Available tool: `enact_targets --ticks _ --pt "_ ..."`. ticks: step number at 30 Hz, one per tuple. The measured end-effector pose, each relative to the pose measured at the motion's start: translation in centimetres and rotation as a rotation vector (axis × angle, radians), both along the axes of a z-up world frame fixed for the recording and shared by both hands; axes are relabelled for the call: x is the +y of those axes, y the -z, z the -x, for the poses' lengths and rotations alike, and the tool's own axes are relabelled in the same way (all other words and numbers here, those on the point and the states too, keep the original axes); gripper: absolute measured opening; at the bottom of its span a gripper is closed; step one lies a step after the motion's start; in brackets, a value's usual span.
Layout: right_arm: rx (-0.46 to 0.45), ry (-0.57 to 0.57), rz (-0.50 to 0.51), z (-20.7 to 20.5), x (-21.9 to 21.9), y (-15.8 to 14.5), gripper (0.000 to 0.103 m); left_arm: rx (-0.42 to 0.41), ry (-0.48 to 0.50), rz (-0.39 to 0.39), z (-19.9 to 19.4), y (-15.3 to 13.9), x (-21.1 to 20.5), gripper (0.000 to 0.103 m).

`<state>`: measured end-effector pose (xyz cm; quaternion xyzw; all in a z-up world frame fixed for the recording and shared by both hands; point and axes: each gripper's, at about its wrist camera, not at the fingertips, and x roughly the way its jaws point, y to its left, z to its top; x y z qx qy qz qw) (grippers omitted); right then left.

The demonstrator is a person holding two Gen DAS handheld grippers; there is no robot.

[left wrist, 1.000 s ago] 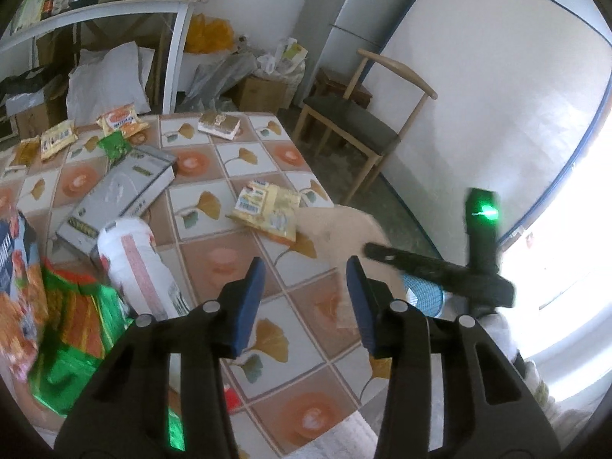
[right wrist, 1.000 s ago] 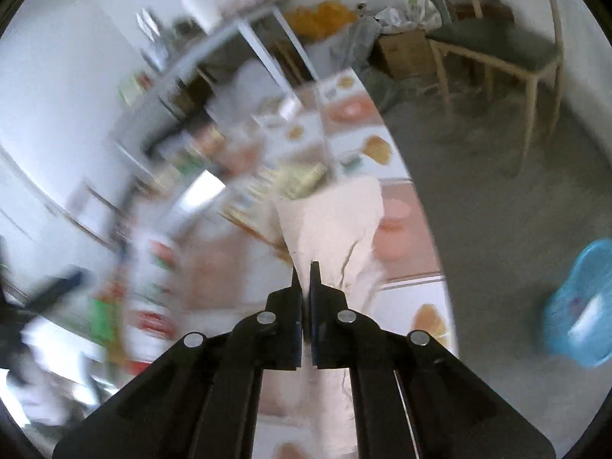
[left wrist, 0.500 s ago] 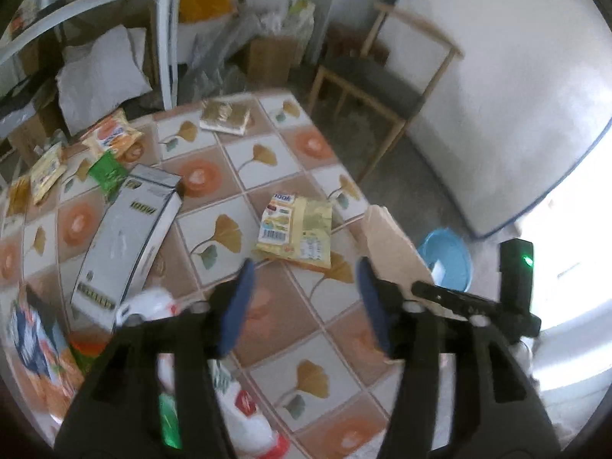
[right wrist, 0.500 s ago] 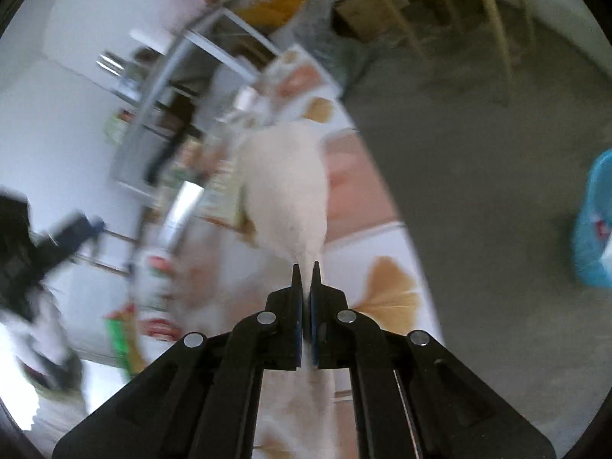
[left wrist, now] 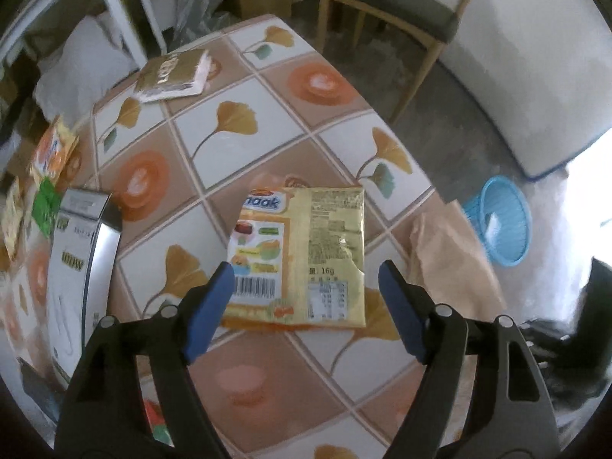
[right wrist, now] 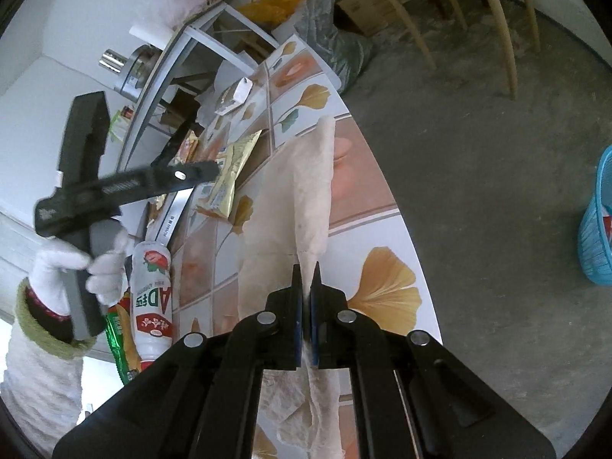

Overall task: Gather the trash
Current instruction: 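Grasp the yellow Enaak snack bag with the left gripper while the right holds the paper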

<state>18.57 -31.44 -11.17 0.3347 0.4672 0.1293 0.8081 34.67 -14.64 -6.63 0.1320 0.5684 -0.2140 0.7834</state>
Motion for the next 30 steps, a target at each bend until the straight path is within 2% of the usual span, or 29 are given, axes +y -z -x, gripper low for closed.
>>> enact_targets --ticks 2,6,15,18,20,25,28,30 --pt "-0.002 -0.002 -0.008 0.0 -0.1 0.1 0.004 -0.004 0.033 -0.047 0.3 1.0 -0.9 0.074" --pt "-0.005 0.001 -0.023 -0.1 -0.3 0.3 0.004 0.012 0.056 -0.084 0.5 2.4 -1.5 0.074" --pt "-0.005 0.002 -0.034 -0.1 -0.5 0.4 0.004 0.031 0.045 -0.046 -0.2 2.4 -0.9 0.071" --pt "-0.003 0.003 -0.034 0.0 -0.4 0.4 0.004 0.056 0.035 0.017 -0.5 1.9 -0.6 0.071" --pt "-0.003 0.003 -0.032 -0.1 -0.3 0.4 0.004 0.065 0.038 0.031 -0.6 1.9 -1.0 0.073" --pt "-0.001 0.006 -0.035 -0.1 -0.3 0.4 0.004 0.029 0.088 -0.047 -0.2 2.6 -2.0 0.076" --pt "-0.001 0.006 -0.038 -0.1 -0.4 0.5 0.004 0.025 0.097 -0.044 -0.2 2.5 -2.1 0.076" --pt "0.000 0.006 -0.039 -0.1 -0.4 0.5 0.004 0.024 0.107 -0.047 -0.1 2.5 -2.1 0.072"
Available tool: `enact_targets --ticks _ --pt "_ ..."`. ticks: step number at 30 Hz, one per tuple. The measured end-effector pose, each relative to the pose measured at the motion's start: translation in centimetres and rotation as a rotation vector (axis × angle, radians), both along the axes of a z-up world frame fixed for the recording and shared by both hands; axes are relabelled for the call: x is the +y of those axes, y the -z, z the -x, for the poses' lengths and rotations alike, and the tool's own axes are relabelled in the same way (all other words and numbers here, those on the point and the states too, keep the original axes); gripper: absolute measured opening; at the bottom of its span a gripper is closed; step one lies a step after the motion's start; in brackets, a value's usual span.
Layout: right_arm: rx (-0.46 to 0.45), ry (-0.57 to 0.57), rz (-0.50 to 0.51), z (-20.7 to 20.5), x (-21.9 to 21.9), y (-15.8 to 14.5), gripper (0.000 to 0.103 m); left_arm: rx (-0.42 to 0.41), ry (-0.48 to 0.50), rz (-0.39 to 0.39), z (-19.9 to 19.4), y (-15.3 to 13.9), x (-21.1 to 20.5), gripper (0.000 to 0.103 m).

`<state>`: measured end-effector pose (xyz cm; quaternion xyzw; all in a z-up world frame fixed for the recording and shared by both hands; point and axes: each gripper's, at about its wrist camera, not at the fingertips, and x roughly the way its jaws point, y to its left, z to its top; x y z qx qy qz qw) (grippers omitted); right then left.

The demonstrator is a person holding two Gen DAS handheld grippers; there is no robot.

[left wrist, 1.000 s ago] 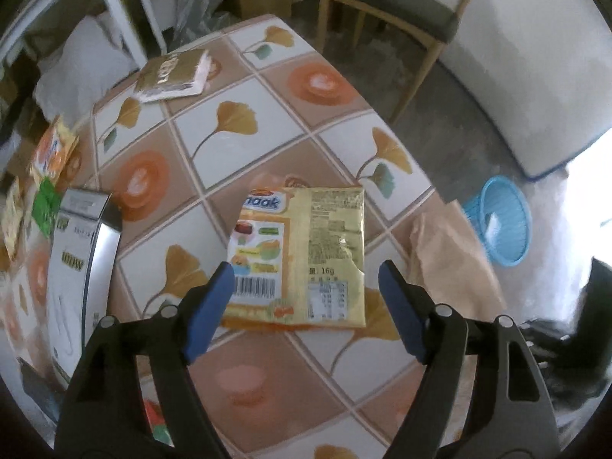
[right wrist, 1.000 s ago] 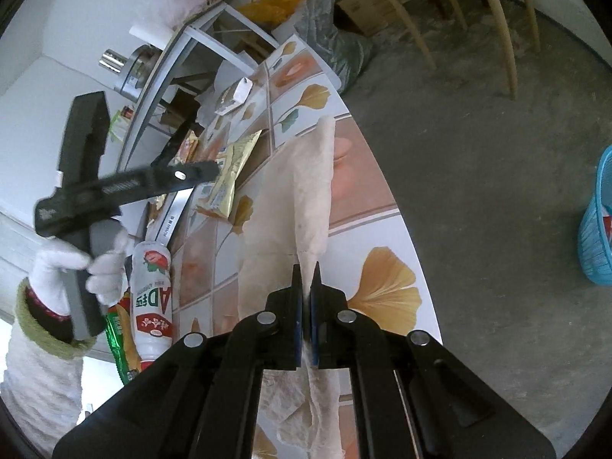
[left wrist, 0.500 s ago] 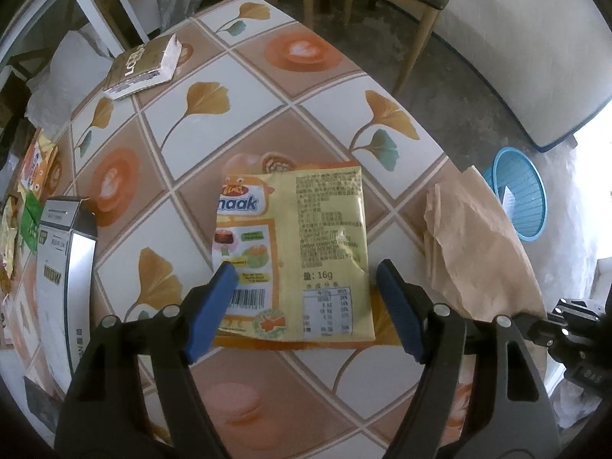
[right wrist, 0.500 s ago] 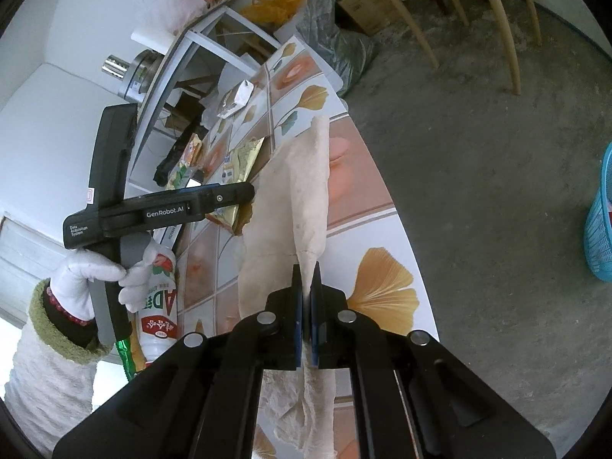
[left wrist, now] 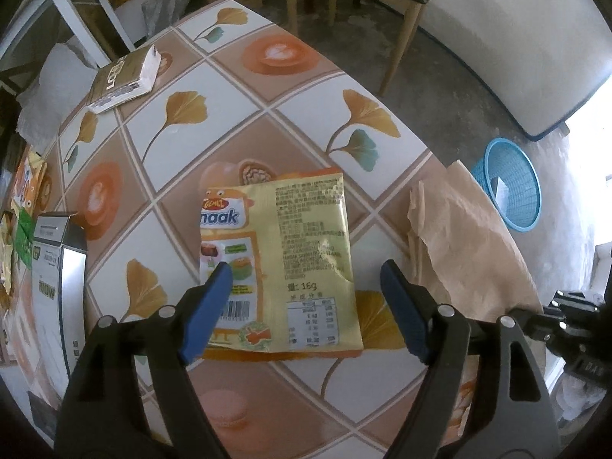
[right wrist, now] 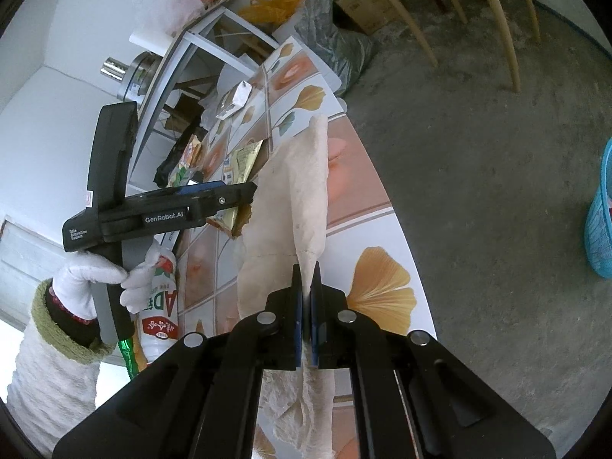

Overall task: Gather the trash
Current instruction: 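Grasp the yellow Enaak snack bag with the left gripper while the right holds the paper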

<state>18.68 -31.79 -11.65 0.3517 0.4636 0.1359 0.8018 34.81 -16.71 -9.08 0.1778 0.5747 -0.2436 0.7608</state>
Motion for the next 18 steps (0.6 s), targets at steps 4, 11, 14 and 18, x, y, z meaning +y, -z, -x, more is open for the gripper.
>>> enact_targets --ticks 4,11,14,18 --pt "0.001 0.001 -0.004 0.0 0.0 0.1 0.004 0.004 0.012 0.007 0.4 -0.4 0.3 0.056" --pt "0.003 0.011 -0.007 0.0 0.0 0.0 0.004 0.008 0.041 0.030 1.0 -0.9 0.7 0.016" --pt "0.004 0.018 -0.015 0.0 0.1 0.1 0.004 -0.011 0.039 0.027 1.3 -1.2 0.9 0.009" --pt "-0.002 0.025 -0.046 0.0 -0.1 0.0 0.004 -0.042 0.047 0.034 1.9 -2.3 1.3 0.007"
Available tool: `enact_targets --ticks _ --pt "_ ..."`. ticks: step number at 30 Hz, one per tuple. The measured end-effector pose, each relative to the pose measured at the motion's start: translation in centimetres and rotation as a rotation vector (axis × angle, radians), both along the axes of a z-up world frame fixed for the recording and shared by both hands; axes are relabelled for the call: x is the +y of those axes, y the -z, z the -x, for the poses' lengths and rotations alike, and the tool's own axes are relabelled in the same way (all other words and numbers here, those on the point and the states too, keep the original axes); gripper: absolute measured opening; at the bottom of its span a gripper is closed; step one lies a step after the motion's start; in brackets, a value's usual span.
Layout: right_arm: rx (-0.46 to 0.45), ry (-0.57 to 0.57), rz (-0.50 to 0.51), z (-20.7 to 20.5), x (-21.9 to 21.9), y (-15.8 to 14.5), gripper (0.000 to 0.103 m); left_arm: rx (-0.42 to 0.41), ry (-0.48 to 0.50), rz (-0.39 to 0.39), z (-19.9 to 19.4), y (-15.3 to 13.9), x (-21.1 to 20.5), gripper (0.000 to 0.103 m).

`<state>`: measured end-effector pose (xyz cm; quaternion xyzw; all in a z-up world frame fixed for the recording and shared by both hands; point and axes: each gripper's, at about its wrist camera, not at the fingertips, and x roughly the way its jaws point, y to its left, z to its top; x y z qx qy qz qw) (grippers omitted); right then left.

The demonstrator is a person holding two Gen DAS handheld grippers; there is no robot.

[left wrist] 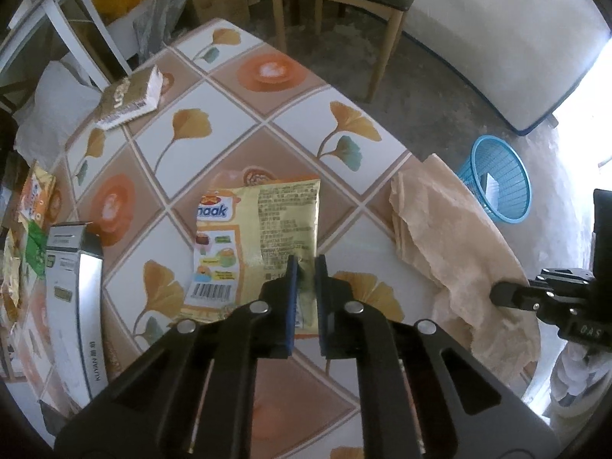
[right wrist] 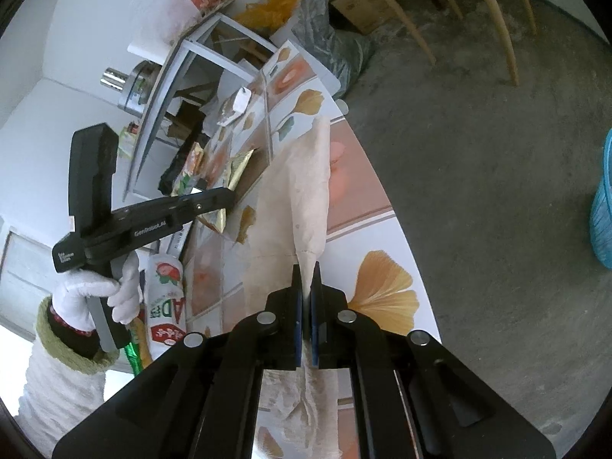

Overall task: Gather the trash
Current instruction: 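Grasp the yellow Enaak snack bag with the left gripper while the right holds the paper, then carry the snack bag and brown paper over the blue wastebasket with both grippers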

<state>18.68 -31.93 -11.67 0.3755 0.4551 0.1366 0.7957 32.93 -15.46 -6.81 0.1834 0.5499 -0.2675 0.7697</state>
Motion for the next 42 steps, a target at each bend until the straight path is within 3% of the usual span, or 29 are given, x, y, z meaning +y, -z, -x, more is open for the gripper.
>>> enact_targets --ticks 5,16,22,26,34,42 --pt "-0.035 0.001 -0.002 0.3 0.2 -1.1 0.004 -0.045 -0.013 0.024 0.5 -2.1 0.3 0.004" --pt "-0.095 0.049 0.030 1.8 -1.8 -3.7 0.004 -0.107 0.007 0.155 2.7 -7.1 -0.9 0.003" --pt "-0.125 0.143 0.026 4.0 -6.2 -4.9 0.004 -0.088 0.072 0.245 4.4 -8.4 -5.7 0.003" --pt "-0.128 0.235 0.035 6.3 -10.6 -5.2 0.004 -0.059 0.138 0.322 5.7 -8.9 -11.0 0.003" --pt "-0.054 0.466 0.083 12.5 -21.8 -3.2 0.004 0.058 0.275 0.398 8.4 -6.1 -23.9 0.003" --pt "0.072 0.648 0.023 15.9 -30.6 3.6 0.004 0.239 0.316 0.410 9.6 1.8 -35.9 0.004"
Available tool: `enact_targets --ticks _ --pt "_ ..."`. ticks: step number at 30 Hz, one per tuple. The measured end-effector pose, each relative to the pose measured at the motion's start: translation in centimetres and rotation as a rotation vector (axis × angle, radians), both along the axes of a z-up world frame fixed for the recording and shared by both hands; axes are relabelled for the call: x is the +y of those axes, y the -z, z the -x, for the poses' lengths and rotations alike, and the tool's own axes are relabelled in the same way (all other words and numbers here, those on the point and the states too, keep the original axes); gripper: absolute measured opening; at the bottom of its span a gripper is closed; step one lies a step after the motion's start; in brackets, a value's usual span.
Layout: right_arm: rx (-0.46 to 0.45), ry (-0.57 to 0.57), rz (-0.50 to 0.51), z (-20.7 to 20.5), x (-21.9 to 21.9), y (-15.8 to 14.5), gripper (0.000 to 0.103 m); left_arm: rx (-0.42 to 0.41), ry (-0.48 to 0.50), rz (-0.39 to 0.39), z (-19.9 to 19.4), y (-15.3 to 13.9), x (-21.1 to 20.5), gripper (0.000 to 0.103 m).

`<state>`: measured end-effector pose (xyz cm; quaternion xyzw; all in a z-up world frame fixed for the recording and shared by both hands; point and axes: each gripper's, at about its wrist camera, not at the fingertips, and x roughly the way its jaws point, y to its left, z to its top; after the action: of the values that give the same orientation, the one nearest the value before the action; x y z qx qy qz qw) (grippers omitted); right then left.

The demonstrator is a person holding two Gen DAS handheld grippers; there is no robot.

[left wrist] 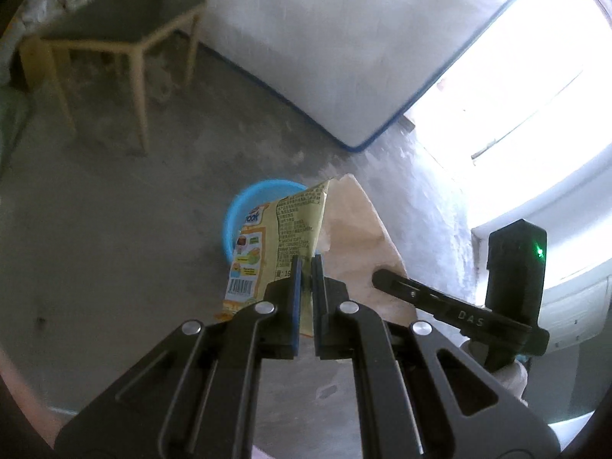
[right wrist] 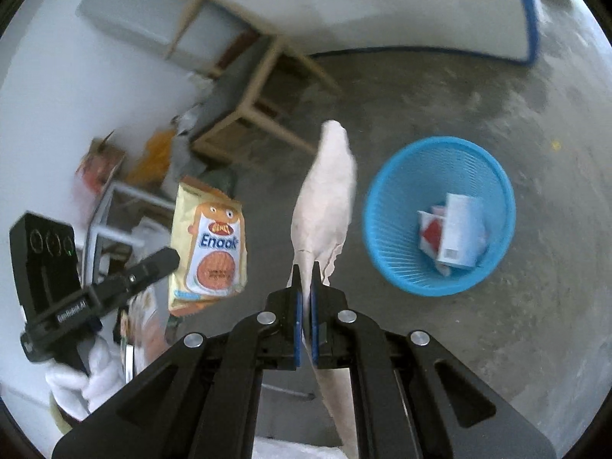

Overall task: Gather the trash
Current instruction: 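Carry the snack bag and brown paper over the blue wastebasket with both grippers, then open the left gripper to drop the snack bag while the right lowers the paper into the basket, then move both grippers back over the table toward the white bottle and silver box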

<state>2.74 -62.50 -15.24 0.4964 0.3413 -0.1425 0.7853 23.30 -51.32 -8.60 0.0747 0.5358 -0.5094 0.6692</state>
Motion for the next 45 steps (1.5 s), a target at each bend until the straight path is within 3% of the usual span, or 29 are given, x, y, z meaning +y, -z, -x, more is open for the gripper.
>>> enact_targets --ticks 7,8,10,11,13,20,23,28,34,39,45 --pt "0.069 0.095 -0.057 -1.2 -4.9 6.3 0.006 0.088 -0.011 -0.048 -1.0 7.5 -6.1 0.005" --pt "0.078 0.107 -0.059 -1.9 -5.6 7.3 0.007 0.087 -0.010 -0.054 -1.3 8.3 -6.6 0.012" --pt "0.093 0.130 -0.072 -3.0 -6.9 9.4 0.011 0.060 -0.026 -0.064 -1.6 9.3 -7.5 0.039" --pt "0.098 0.135 -0.081 -3.1 -7.2 10.1 0.021 0.040 -0.047 -0.063 -1.7 9.5 -7.8 0.052" --pt "0.112 0.151 -0.089 -3.5 -8.0 11.6 0.037 0.033 -0.056 -0.057 -1.8 9.7 -8.0 0.053" --pt "0.130 0.145 -0.053 -4.7 -8.4 13.1 0.045 -0.032 -0.045 -0.010 -1.2 7.7 -6.6 0.053" --pt "0.119 0.135 -0.003 -4.8 -8.3 12.6 0.052 -0.085 -0.040 0.014 -0.7 5.8 -5.4 0.055" --pt "0.103 0.180 0.003 -3.7 -8.4 11.7 0.052 -0.142 -0.052 0.058 0.0 2.4 -2.8 0.058" --pt "0.041 0.152 0.066 -1.6 -6.0 7.8 0.052 -0.234 -0.060 0.119 1.7 -3.3 1.9 0.061" --pt "0.019 0.074 0.267 0.8 -1.0 1.6 0.055 -0.327 -0.103 0.218 5.0 -9.6 8.6 0.070" --pt "0.020 -0.007 0.534 4.2 7.0 -7.0 0.071 -0.391 -0.236 0.344 8.9 -14.5 18.4 0.077"
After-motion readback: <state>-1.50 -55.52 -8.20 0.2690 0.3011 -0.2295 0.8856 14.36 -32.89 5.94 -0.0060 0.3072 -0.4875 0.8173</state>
